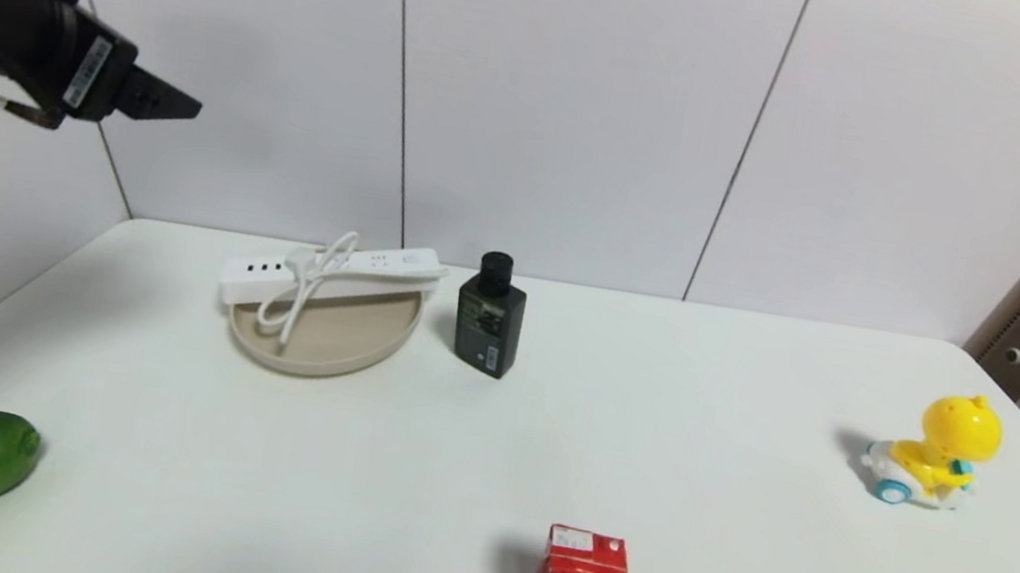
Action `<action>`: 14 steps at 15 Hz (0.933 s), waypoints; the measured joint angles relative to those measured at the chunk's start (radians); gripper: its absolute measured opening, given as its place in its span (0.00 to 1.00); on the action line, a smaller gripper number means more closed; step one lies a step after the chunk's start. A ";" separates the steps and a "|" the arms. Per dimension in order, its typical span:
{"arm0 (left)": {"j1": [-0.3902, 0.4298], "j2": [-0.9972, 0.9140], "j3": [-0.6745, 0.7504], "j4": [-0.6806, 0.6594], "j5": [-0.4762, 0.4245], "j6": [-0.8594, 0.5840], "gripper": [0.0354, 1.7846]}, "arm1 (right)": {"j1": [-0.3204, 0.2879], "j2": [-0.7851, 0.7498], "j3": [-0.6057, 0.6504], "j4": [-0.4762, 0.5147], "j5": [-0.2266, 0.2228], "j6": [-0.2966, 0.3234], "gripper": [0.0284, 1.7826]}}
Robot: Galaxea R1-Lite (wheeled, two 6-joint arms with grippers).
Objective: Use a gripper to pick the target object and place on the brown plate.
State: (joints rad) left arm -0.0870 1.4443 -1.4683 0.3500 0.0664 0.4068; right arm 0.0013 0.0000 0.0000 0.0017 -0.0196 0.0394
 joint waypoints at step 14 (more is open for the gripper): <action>0.064 -1.209 1.444 -0.390 -0.089 -0.206 0.94 | 0.000 0.000 0.000 -0.001 0.000 0.000 0.95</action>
State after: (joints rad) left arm -0.0234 0.2351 -0.0238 -0.0402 -0.0221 0.2004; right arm 0.0013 0.0000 0.0000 0.0009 -0.0200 0.0394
